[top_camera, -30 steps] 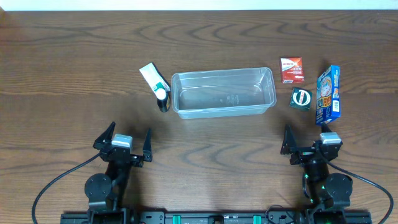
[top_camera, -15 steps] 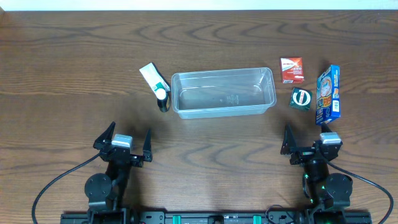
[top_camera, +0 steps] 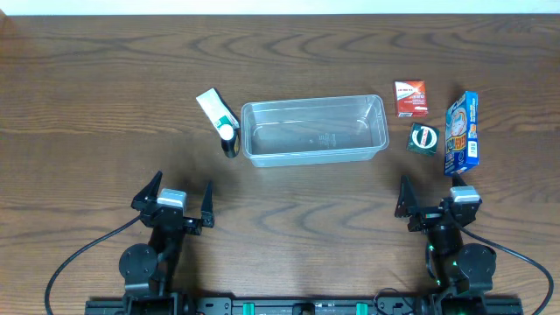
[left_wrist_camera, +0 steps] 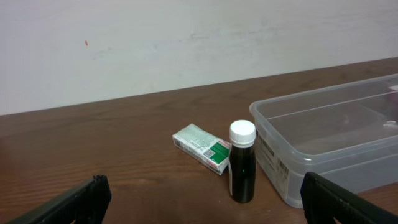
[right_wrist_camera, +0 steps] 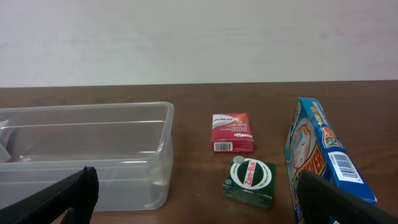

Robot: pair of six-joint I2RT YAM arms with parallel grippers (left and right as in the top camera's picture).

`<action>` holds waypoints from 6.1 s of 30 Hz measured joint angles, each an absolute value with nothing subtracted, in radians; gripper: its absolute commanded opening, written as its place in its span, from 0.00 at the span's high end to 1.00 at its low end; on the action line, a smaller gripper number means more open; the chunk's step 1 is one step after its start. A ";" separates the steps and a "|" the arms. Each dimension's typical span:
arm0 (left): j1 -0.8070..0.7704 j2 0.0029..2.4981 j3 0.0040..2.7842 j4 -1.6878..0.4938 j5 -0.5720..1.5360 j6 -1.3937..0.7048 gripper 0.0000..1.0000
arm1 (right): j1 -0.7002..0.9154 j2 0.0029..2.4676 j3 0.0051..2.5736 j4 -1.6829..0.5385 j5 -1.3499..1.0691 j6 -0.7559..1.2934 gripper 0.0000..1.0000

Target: Pack container

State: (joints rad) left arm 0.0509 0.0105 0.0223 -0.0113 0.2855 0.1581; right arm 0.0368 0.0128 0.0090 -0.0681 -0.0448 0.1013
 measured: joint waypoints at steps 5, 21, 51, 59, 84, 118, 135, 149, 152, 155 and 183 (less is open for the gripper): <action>0.051 0.010 0.022 -0.011 0.286 0.158 0.02 | 0.037 0.013 0.009 -0.068 -0.045 0.101 0.01; 0.051 0.010 0.022 -0.011 0.286 0.158 0.02 | 0.037 0.013 0.009 -0.068 -0.045 0.101 0.01; 0.051 0.010 0.022 -0.011 0.286 0.158 0.02 | 0.037 0.013 0.009 -0.068 -0.045 0.101 0.01; 0.051 0.010 0.022 -0.011 0.286 0.158 0.02 | 0.037 0.013 0.008 -0.048 -0.037 0.101 0.01; 0.051 0.011 0.022 -0.011 0.286 0.158 0.02 | 0.037 0.875 1.068 -0.774 -0.085 0.080 0.01; 0.051 0.011 0.022 -0.011 0.286 0.158 0.02 | -0.313 1.332 1.127 -0.761 0.035 0.009 0.35; 0.051 0.011 0.022 -0.011 0.286 0.158 0.02 | -0.314 1.557 1.127 -0.611 -0.020 -0.100 0.31; 0.051 0.011 0.022 -0.011 0.286 0.158 0.02 | -0.314 1.639 1.127 -0.573 -0.109 -0.122 0.50; 0.051 0.011 0.022 -0.011 0.286 0.158 0.02 | -0.314 1.652 1.127 -0.570 -0.109 -0.121 0.53; 0.051 0.011 0.022 -0.011 0.286 0.158 0.02 | -0.314 1.674 1.127 -0.569 -0.107 -0.120 0.54; 0.051 0.011 0.022 -0.011 0.286 0.158 0.02 | -0.269 1.482 1.144 -0.575 -0.091 -0.071 0.85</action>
State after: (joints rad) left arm 0.0509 0.0113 0.0223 -0.0113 0.2855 0.1577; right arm -0.2691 1.4822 1.1439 -0.5747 -0.0906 -0.0708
